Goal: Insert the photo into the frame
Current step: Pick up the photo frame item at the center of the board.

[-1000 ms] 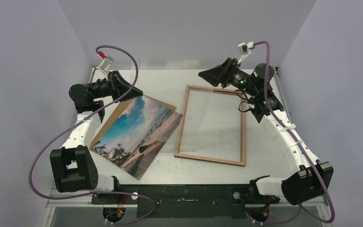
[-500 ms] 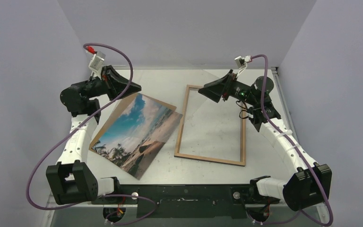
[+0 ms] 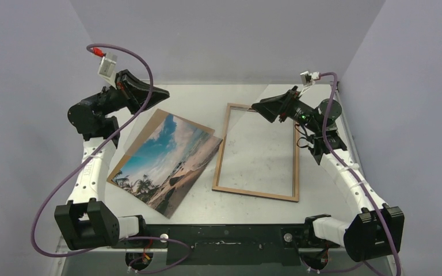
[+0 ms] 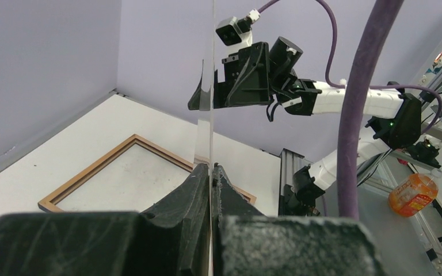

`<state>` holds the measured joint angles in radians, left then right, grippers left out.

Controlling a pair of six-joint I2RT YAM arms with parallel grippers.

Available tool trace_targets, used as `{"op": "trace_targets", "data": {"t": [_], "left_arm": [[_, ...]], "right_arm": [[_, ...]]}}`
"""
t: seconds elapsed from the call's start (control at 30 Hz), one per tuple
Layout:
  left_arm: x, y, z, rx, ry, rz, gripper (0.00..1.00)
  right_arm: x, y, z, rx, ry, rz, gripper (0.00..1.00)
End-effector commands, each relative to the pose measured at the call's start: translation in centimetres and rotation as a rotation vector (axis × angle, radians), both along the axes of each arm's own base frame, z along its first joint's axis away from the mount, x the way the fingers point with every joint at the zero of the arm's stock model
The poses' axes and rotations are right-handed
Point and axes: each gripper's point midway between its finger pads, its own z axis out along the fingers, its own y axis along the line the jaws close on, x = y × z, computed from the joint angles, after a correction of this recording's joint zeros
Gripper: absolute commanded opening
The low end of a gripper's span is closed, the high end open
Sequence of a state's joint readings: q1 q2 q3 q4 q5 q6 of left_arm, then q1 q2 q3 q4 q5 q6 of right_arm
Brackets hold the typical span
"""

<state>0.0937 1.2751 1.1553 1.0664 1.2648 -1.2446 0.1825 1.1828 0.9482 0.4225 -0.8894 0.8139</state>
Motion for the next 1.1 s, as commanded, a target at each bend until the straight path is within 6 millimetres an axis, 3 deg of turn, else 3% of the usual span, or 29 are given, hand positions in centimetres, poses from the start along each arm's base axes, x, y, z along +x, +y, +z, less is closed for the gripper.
{"op": "trace_targets", "data": {"t": [0.0,0.23,0.4,0.53,0.67,1.07], "left_arm": [[0.3,0.6,3.5,-0.067,-0.077,0.065,0.00],[0.2,0.7,4.9,-0.085,-0.099,0.071,0.00],[0.3,0.8,5.2,-0.092,-0.079,0.076,0.00],[0.3,0.8,5.5,-0.096,-0.075,0.078,0.00],[0.4,0.8,5.8,-0.102,-0.069,0.082,0.00],[0.9,1.0,6.0,-0.132,-0.034,0.091,0.00]], "right_arm": [[-0.7,-1.0,1.9,0.038,-0.129,-0.063,0.90],[-2.0,-0.7,0.7,0.117,-0.193,-0.071,0.90],[-2.0,2.4,-1.0,0.090,-0.181,-0.002,0.90],[-2.9,4.6,-0.2,0.161,-0.217,0.097,0.90],[-4.0,5.5,0.8,0.275,-0.251,0.168,0.90],[-3.0,9.2,-0.2,0.252,-0.215,0.197,0.90]]}}
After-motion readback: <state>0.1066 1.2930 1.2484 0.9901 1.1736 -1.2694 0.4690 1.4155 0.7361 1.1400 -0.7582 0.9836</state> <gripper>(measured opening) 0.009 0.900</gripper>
